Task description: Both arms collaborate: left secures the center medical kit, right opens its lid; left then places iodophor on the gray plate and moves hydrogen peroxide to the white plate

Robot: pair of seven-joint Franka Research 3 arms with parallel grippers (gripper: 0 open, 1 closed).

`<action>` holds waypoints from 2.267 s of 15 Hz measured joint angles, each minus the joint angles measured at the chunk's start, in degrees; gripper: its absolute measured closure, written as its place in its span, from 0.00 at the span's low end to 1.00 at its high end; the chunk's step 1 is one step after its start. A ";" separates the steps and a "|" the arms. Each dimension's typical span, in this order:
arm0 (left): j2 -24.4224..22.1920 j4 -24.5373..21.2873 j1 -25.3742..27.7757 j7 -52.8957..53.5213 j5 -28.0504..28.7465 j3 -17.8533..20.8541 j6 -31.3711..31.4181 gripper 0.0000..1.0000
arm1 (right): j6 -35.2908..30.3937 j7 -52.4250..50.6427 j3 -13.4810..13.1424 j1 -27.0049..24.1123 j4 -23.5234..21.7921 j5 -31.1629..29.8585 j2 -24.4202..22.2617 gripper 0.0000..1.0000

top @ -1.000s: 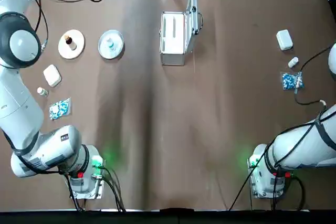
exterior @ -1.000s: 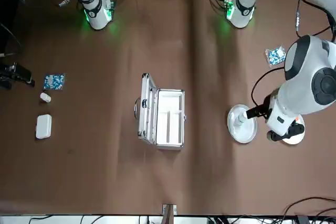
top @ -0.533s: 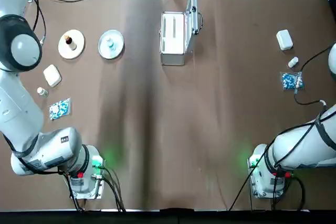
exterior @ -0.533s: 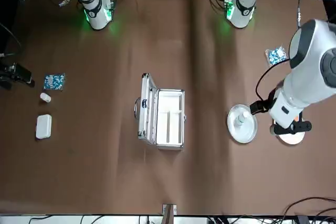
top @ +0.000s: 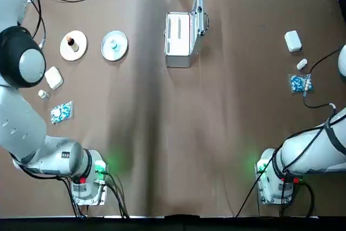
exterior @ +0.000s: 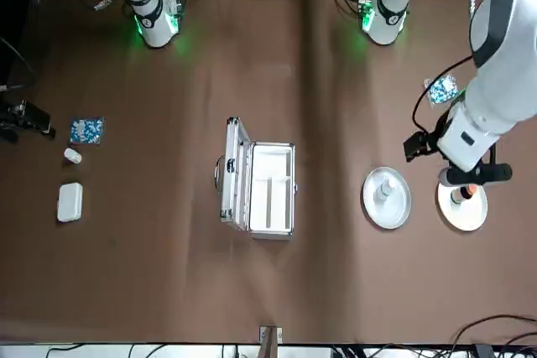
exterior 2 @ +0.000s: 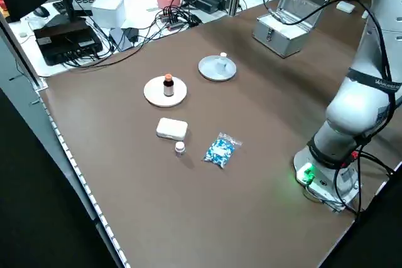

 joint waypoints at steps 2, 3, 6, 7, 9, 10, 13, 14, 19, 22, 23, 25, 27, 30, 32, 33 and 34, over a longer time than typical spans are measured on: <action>-2.65 -2.57 -2.10 0.49 -0.34 2.52 0.43 0.00 | 0.00 0.00 0.00 0.00 -0.01 0.00 0.00 0.01; -3.61 -3.49 -2.43 0.55 -0.34 2.88 0.71 0.00 | 0.00 0.00 0.00 0.00 -0.01 0.00 0.00 0.01; -5.96 -5.59 -2.24 1.44 -0.35 3.38 0.94 0.00 | 0.05 0.00 0.00 0.00 -0.02 0.00 0.00 0.01; -6.53 -6.03 -2.13 1.59 -0.35 3.48 0.96 0.00 | 0.08 0.00 0.00 0.00 -0.02 0.00 0.00 0.01; -7.22 -6.57 -2.05 1.64 -0.35 3.52 1.00 0.00 | 0.09 0.00 0.00 -0.06 -0.02 0.00 0.00 0.01; -7.32 -6.70 -2.04 1.64 -0.35 3.53 1.01 0.00 | 0.09 0.00 0.00 -0.13 -0.02 0.00 0.00 0.01; -7.33 -6.81 -2.03 1.64 -0.35 3.53 1.01 0.00 | 0.27 0.00 0.00 -0.30 -0.02 0.00 0.00 0.01; -7.33 -6.81 -2.02 1.57 -0.36 3.57 1.01 0.00 | 0.50 0.00 0.00 -0.32 -0.03 0.00 0.00 0.01; -7.32 -6.74 -1.89 1.48 -0.36 3.91 0.45 0.00 | 0.60 0.00 0.00 -0.54 -0.07 0.00 0.00 0.01; -7.34 -6.74 -1.07 2.74 -0.36 3.93 0.00 0.00 | 0.60 0.00 0.00 -0.73 -0.10 0.00 0.00 0.01; -7.35 -6.74 -0.72 4.33 -0.36 3.94 -0.04 0.00 | 0.60 0.00 0.06 -0.72 -0.11 0.00 0.00 0.01; -7.37 -6.70 -0.20 8.04 -0.36 3.94 -0.05 0.00 | 0.61 0.00 0.18 -0.71 -0.14 0.00 0.00 0.01; -7.38 -6.59 0.01 8.83 -0.36 3.97 -0.04 0.00 | 0.62 0.00 0.17 -0.74 -0.18 0.00 0.00 0.01; -7.38 -6.46 -0.01 8.83 -0.38 3.96 -0.04 0.00 | 0.62 0.00 0.21 -0.75 -0.23 0.00 0.00 0.01; -7.38 -6.39 -0.01 8.82 -0.89 3.96 -0.04 0.00 | 0.42 0.00 0.33 -0.73 -0.26 0.00 0.00 0.01; -7.38 -6.36 0.09 8.31 -1.64 3.97 -0.04 0.00 | 0.10 0.00 0.37 -0.74 -0.28 0.00 0.00 0.01; -7.38 -6.33 0.37 7.59 -2.37 3.98 -0.04 0.00 | -0.26 0.00 0.41 -0.73 -0.29 0.00 0.00 0.01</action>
